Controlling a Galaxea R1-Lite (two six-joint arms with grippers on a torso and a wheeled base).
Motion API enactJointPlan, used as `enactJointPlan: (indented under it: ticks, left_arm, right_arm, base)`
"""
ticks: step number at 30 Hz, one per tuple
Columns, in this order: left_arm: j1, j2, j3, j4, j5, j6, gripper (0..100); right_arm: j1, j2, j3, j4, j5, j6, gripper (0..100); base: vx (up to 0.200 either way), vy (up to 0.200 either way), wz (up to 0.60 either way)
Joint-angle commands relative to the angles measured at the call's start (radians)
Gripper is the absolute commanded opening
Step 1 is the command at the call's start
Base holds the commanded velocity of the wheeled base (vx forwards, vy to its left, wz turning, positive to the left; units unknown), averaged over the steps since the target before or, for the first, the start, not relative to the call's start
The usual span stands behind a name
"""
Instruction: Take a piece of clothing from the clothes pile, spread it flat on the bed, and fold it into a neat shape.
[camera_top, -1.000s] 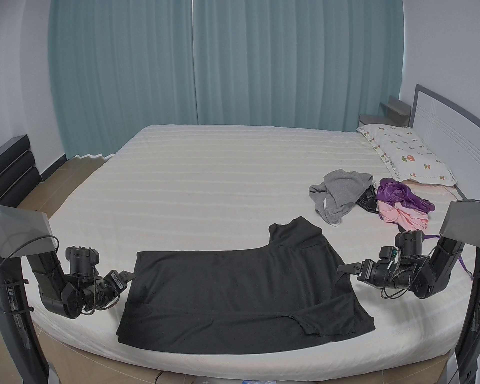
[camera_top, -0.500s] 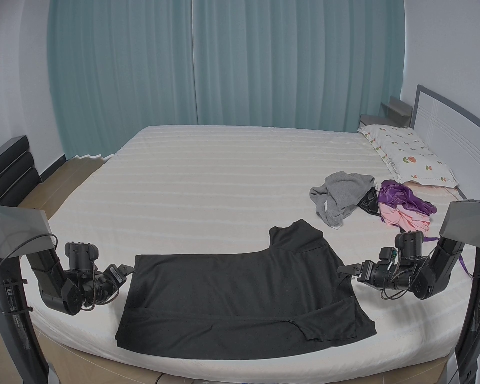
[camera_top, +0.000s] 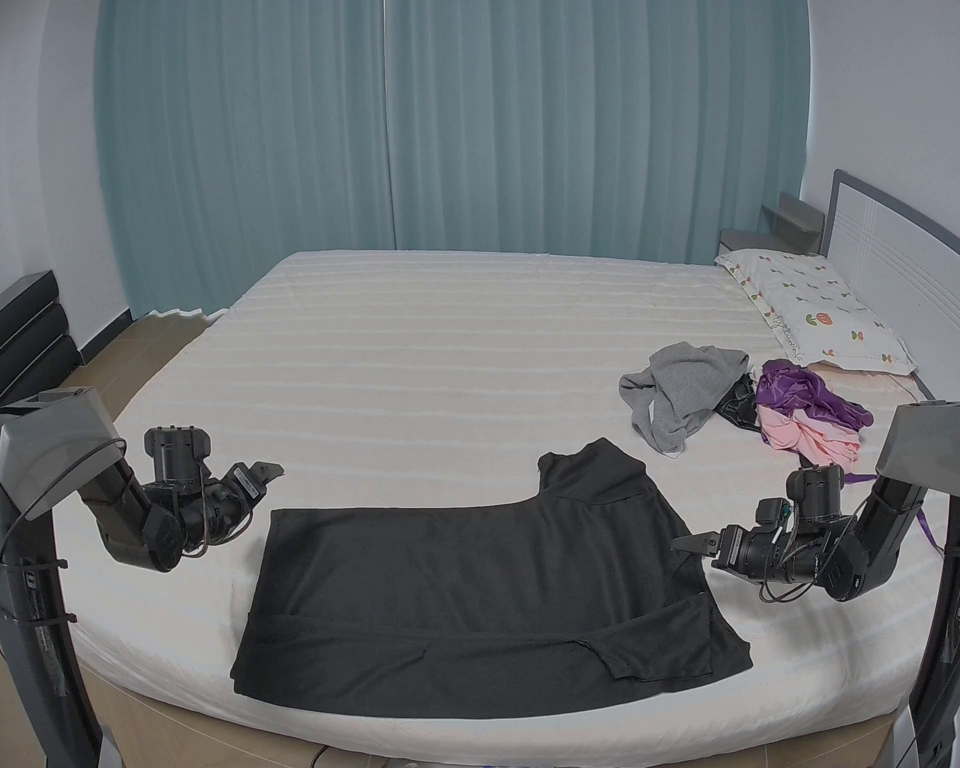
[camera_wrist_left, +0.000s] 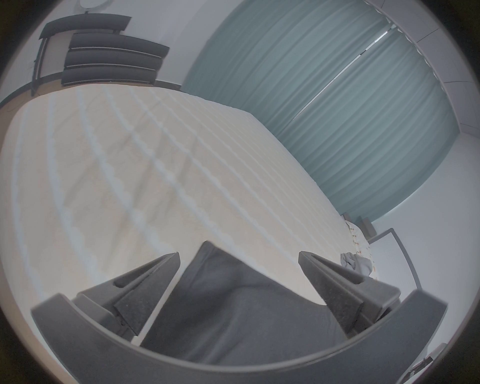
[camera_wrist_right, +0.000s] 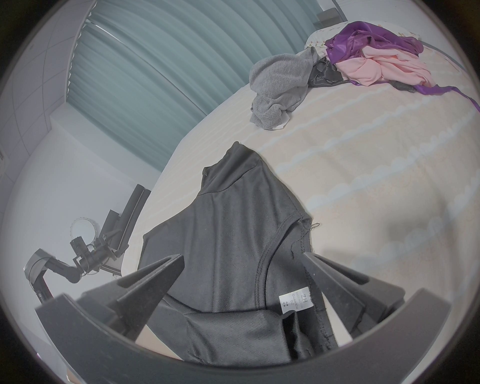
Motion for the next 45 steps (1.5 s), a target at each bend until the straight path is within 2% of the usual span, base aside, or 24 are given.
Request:
enactJointPlan:
  ticks: [1,2,6,10,12,15,26,27,31,33,41,45]
  left_arm:
    - [-0.006,0.099,-0.139,0.058,-0.041,0.0,100]
    - [-0.005,0.16,-0.219,0.075,-0.041,-0.004,100]
    - [-0.002,0.223,-0.279,0.08,-0.038,0.007,100]
    - [-0.006,0.232,-0.287,0.077,-0.041,0.026,100]
    - [-0.011,0.26,-0.283,0.072,-0.041,0.102,100]
    - [-0.013,0.275,-0.283,0.069,-0.031,0.143,100]
    - [-0.013,0.277,-0.293,0.069,-0.028,0.14,100]
    - [-0.013,0.277,-0.294,0.069,-0.028,0.138,0]
    - [-0.013,0.277,-0.305,0.067,-0.017,0.119,0]
    - [-0.013,0.269,-0.31,0.063,0.02,0.089,0]
    - [-0.006,0.267,-0.299,0.06,0.08,0.08,0]
    - [-0.006,0.237,-0.299,0.058,0.117,-0.026,0]
  right_arm:
    - [0.007,0.003,0.005,0.0,0.0,0.0,100]
    - [0.015,0.002,0.005,-0.002,0.0,0.001,100]
    - [0.015,0.002,0.004,0.0,-0.001,0.001,100]
    - [0.018,0.003,0.002,0.001,-0.001,0.001,100]
    - [0.025,0.003,-0.004,-0.002,-0.004,0.001,100]
    - [0.027,0.003,-0.003,0.0,-0.004,0.001,100]
    - [0.035,0.005,-0.01,0.008,-0.003,0.001,100]
    - [0.035,0.005,-0.01,0.006,-0.003,0.001,100]
    - [0.035,0.003,-0.009,0.006,-0.003,0.001,100]
    - [0.035,0.003,-0.01,0.005,-0.003,0.001,100]
    - [0.036,0.002,-0.012,-0.002,-0.009,0.001,100]
    - [0.053,-0.01,-0.013,-0.002,-0.046,-0.002,100]
  base:
    - [0.0,0.0,0.0]
    - [0.0,0.0,0.0]
    - [0.0,0.0,0.0]
    - [0.0,0.0,0.0]
    - [0.0,0.0,0.0]
    - [0.0,0.0,0.0]
    - [0.0,0.0,0.0]
    - [0.0,0.0,0.0]
    - [0.0,0.0,0.0]
    - [0.0,0.0,0.0]
    - [0.0,0.0,0.0]
    - [0.0,0.0,0.0]
